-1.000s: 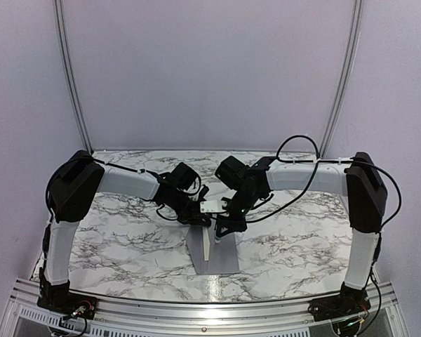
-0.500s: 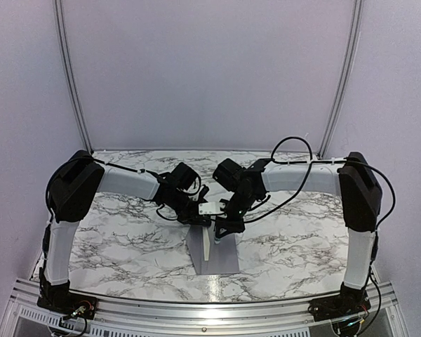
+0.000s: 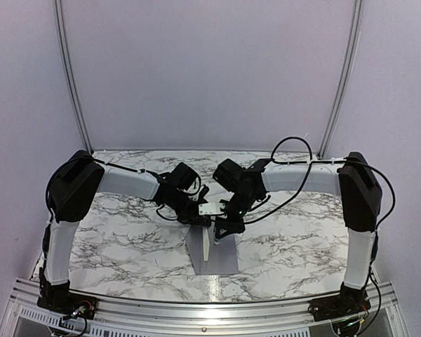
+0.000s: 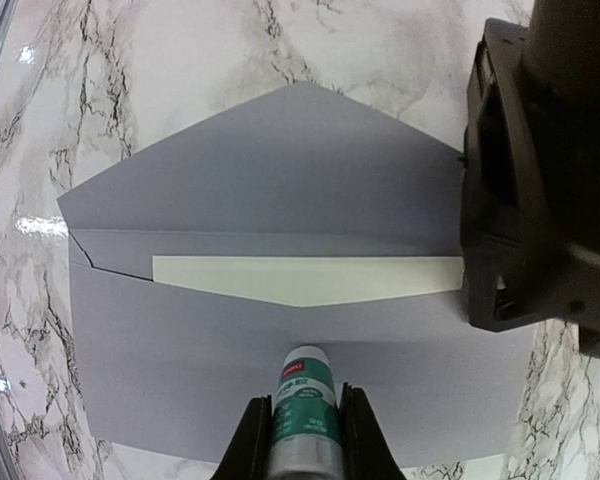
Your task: Place the letter into the envelope and seal it
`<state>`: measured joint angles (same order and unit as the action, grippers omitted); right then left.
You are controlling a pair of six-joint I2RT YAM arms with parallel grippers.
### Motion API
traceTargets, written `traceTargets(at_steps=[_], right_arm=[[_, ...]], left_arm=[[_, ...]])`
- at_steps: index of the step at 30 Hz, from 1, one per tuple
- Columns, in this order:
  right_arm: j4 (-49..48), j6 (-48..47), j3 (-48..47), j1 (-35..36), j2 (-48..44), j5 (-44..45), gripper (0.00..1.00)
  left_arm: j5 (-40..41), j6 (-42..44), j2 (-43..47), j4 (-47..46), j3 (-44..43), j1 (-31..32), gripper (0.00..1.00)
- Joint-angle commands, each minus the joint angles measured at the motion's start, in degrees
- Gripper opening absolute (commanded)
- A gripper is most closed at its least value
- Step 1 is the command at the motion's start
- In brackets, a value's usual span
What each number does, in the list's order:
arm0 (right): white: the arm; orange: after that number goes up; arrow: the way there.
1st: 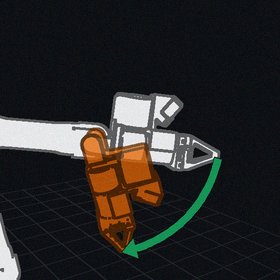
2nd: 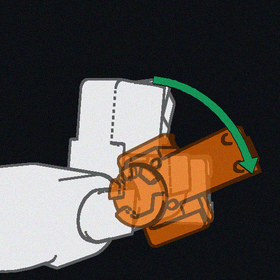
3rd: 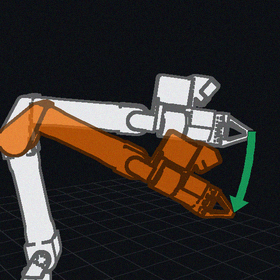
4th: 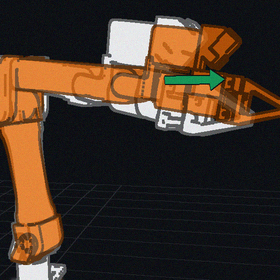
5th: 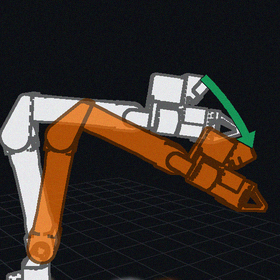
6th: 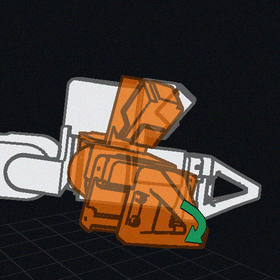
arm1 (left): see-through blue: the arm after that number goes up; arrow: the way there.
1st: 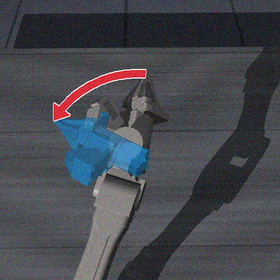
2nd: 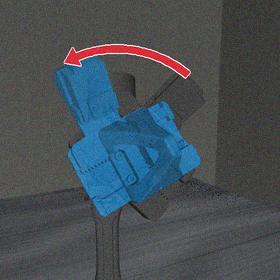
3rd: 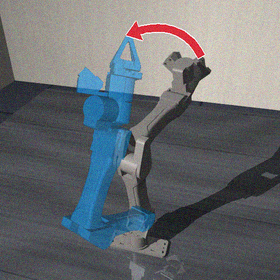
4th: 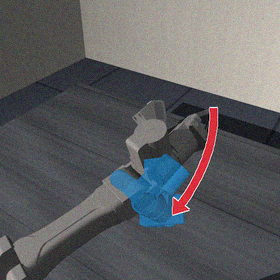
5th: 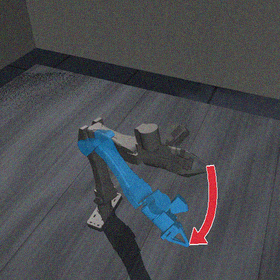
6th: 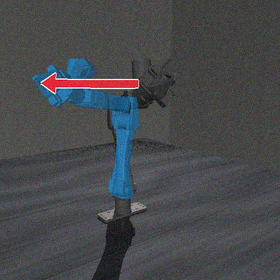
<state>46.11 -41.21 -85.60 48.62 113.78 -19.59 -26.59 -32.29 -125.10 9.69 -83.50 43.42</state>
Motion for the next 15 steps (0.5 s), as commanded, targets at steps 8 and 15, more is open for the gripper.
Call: traceTargets(at_steps=[8,15], right_arm=[[2.9,-0.5,1.2,2.2,0.7,-2.5,0.0],[1.4,-0.1,1.8,2.3,0.3,0.6,0.0]], left_arm=[[1.5,0.8,-1.5,2.6,0.9,-1.0,0.0],[1.1,0.7,-1.7,2.6,0.9,-1.0,0.0]])
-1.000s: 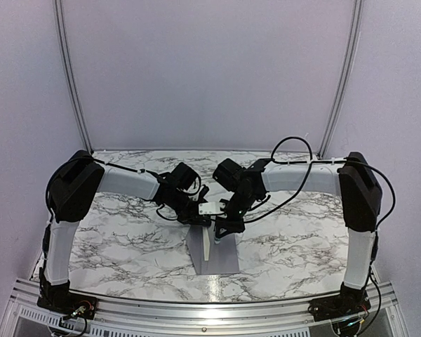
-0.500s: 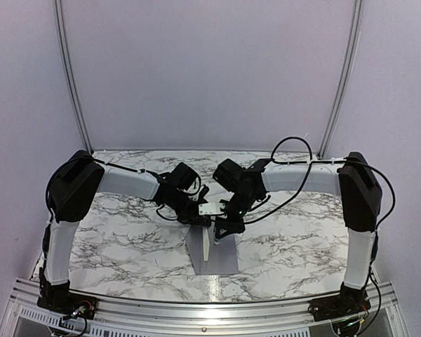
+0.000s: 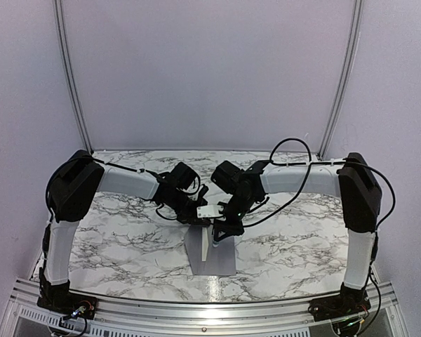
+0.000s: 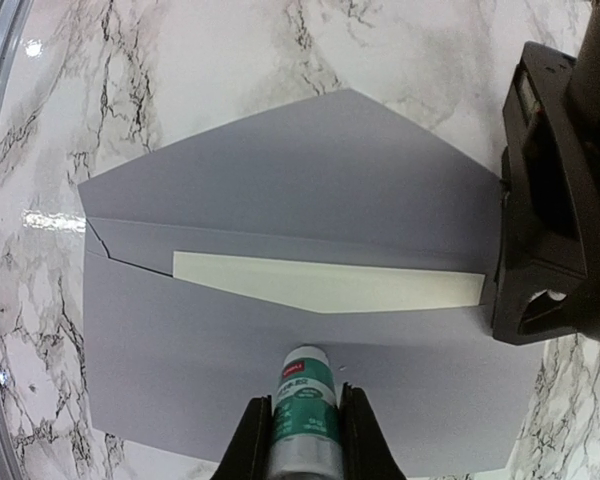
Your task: Place the letter into the envelope and seal it
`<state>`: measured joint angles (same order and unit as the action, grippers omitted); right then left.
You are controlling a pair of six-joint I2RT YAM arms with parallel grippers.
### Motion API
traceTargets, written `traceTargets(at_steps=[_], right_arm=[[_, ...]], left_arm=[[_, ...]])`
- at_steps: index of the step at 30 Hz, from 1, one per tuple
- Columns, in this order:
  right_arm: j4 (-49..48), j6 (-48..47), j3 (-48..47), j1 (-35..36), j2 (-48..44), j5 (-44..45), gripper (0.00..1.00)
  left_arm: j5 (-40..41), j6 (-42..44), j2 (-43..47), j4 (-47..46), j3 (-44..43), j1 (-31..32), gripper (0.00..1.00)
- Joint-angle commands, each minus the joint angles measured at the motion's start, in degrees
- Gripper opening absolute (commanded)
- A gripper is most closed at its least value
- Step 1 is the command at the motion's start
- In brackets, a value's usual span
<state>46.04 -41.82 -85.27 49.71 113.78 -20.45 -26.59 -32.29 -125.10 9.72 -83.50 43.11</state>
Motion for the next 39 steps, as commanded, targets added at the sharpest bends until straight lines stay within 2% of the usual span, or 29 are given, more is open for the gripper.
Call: traceTargets(at_steps=[1,11,21,33,39], right_arm=[[0.7,0.8,1.7,1.2,0.3,2.6,0.0],[-2.0,3.3,-0.2,0.0,1.4,7.6,0.0],[-1.9,4.3,-1.8,-1.5,2.3,7.4,0.0],[-4.0,5.0,-1.3,-1.3,1.6,11.3,0.0],[-2.0,4.2,-2.3,-1.1,2.5,9.5,0.0]], left_arm=[[1.0,0.7,-1.7,2.5,0.9,-0.7,0.0],[-0.5,1.2,-2.2,2.5,1.0,-0.7,0.0],[-0.9,1.4,-2.5,2.5,0.9,-0.7,0.0],[-1.4,1.4,-3.1,2.6,0.4,-0.7,0.0],[-1.2,1.1,-3.3,2.6,0.0,-0.7,0.0]])
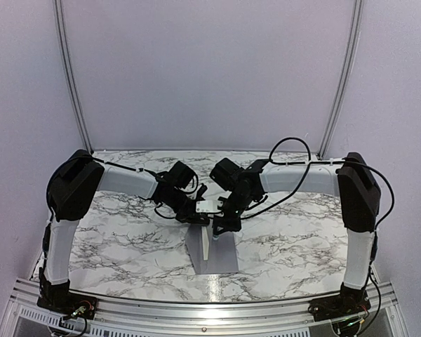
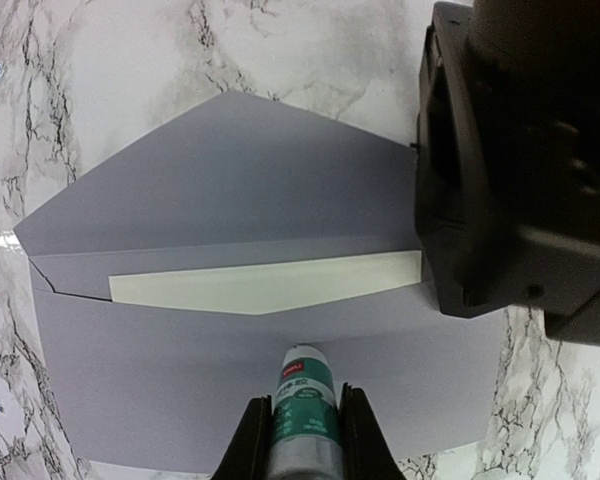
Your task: Place the letter into the envelope and seal it
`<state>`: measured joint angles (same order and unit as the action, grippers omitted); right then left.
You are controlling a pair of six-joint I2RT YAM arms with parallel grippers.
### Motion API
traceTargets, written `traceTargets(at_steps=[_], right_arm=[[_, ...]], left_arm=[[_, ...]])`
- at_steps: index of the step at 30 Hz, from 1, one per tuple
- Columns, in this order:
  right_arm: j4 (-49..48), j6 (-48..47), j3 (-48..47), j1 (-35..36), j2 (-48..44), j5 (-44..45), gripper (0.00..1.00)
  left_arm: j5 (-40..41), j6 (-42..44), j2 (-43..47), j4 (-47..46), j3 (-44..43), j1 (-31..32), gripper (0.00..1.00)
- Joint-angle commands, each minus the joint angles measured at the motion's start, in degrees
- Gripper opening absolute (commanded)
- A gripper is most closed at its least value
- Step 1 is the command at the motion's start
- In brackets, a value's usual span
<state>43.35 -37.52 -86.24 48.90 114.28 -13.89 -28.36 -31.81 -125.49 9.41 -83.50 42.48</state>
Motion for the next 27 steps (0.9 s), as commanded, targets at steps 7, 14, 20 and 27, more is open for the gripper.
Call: traceTargets(at_steps=[7,14,20,27], right_arm=[[5.7,-2.0,-0.9,1.2,1.4,-3.1,0.0],[8.6,-2.1,-1.0,2.2,0.4,-7.1,0.0],[8.9,-1.9,-0.7,2.4,0.3,-7.9,0.0],[8.5,-1.8,-0.4,2.6,0.3,-7.3,0.0]], left_arm=[[1.2,0.3,-3.1,2.9,0.0,0.0,0.0],[1.9,-0.5,-3.2,2.9,-0.1,-0.1,0.0],[1.8,-0.5,-3.2,2.9,0.1,-0.1,0.0],[1.8,-0.4,-3.0,2.9,0.3,-0.1,0.0]])
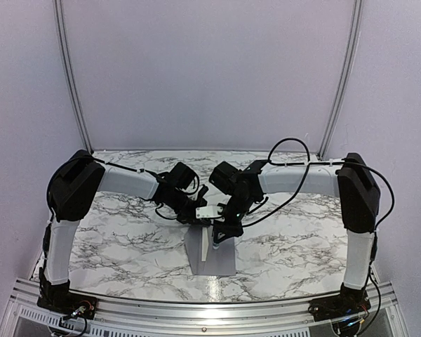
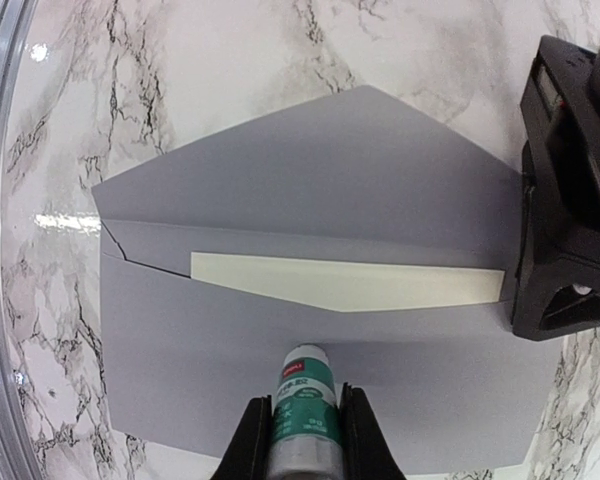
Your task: Place the letter into the envelope and seal it
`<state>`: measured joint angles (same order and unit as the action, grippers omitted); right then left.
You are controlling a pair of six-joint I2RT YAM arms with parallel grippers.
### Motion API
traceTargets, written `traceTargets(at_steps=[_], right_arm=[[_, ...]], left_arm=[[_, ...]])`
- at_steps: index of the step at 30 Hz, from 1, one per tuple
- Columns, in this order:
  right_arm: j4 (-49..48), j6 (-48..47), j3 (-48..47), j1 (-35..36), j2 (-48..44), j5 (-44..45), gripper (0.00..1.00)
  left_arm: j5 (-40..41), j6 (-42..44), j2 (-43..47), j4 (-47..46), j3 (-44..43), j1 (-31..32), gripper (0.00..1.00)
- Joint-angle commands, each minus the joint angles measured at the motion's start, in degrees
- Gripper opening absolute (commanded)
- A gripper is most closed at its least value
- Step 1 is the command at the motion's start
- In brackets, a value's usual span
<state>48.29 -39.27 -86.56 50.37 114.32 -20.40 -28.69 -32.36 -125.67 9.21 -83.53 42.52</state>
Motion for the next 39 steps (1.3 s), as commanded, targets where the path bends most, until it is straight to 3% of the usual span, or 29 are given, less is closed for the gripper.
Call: traceTargets(at_steps=[1,6,12,28,39], right_arm=[[2.8,0.3,0.0,1.1,0.3,0.1,0.0],[-0.9,2.7,-0.3,1.0,0.2,8.0,0.0],[-2.3,4.8,-2.6,-0.1,1.1,10.9,0.0],[-1.0,4.5,-3.7,-1.6,2.4,6.7,0.0],[2.2,1.9,0.8,0.4,-1.5,2.3,0.0]], left_arm=[[2.0,0.1,-2.8,3.0,0.3,-0.2,0.0],[1.5,0.3,-2.9,3.0,0.2,-0.2,0.0],[1.1,0.5,-2.8,2.9,0.2,-0.2,0.0],[1.2,0.7,-2.7,2.9,0.4,-0.2,0.0],[1.8,0.3,-2.7,2.8,0.2,-0.2,0.0]])
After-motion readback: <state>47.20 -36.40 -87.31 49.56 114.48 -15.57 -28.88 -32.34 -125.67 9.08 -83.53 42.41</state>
